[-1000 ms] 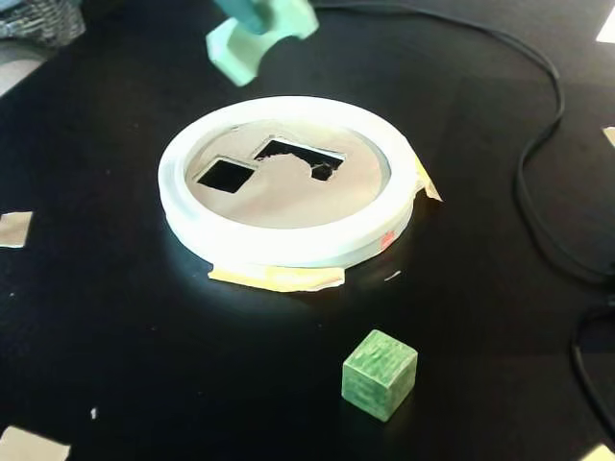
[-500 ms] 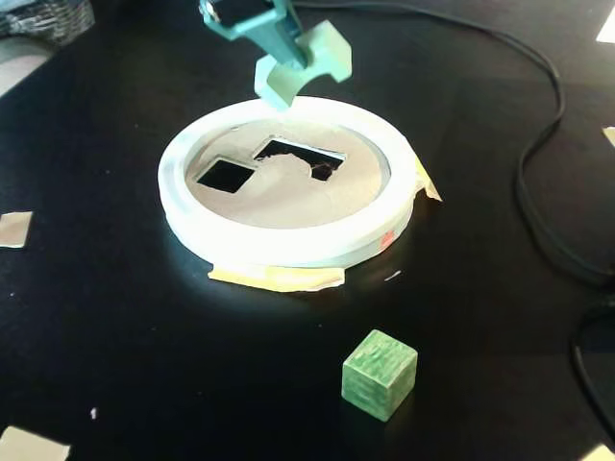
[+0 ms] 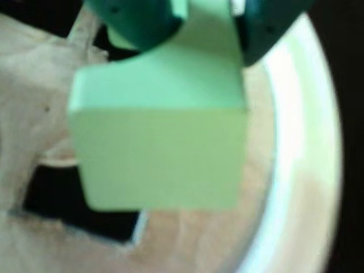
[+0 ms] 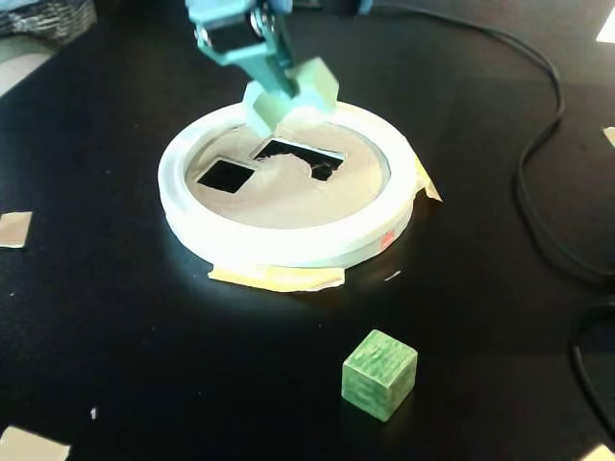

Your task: Pick up the U shape block and drop it in corresponding U shaped hole

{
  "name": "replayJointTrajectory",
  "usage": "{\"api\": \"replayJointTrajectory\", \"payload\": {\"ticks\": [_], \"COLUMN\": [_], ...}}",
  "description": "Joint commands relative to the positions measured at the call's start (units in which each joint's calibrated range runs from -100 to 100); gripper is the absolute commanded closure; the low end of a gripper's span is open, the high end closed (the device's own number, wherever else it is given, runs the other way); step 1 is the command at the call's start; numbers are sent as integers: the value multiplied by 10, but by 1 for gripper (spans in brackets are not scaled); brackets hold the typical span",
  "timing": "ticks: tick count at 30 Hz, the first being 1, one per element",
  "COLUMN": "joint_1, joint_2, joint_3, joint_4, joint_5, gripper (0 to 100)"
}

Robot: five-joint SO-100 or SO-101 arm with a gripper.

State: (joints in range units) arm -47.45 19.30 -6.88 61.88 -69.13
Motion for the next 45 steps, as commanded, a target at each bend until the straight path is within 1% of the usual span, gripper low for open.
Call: {"api": "replayJointTrajectory", "payload": {"ticks": [1, 16, 18, 22, 25, 27, 28, 30, 45], "joint_1": [-7, 1, 3, 4, 5, 5, 3, 1, -9], "joint_2": [-2, 32, 34, 34, 34, 34, 34, 33, 20], "joint_3": [-6, -6, -6, -6, -6, -6, -6, -6, -19], "joint_4": [-10, -11, -19, -21, -22, -22, -22, -22, -22], "joint_5": [-13, -15, -15, -15, -15, -15, -15, -14, -4], "gripper": [91, 91, 89, 88, 78, 68, 61, 57, 56]}}
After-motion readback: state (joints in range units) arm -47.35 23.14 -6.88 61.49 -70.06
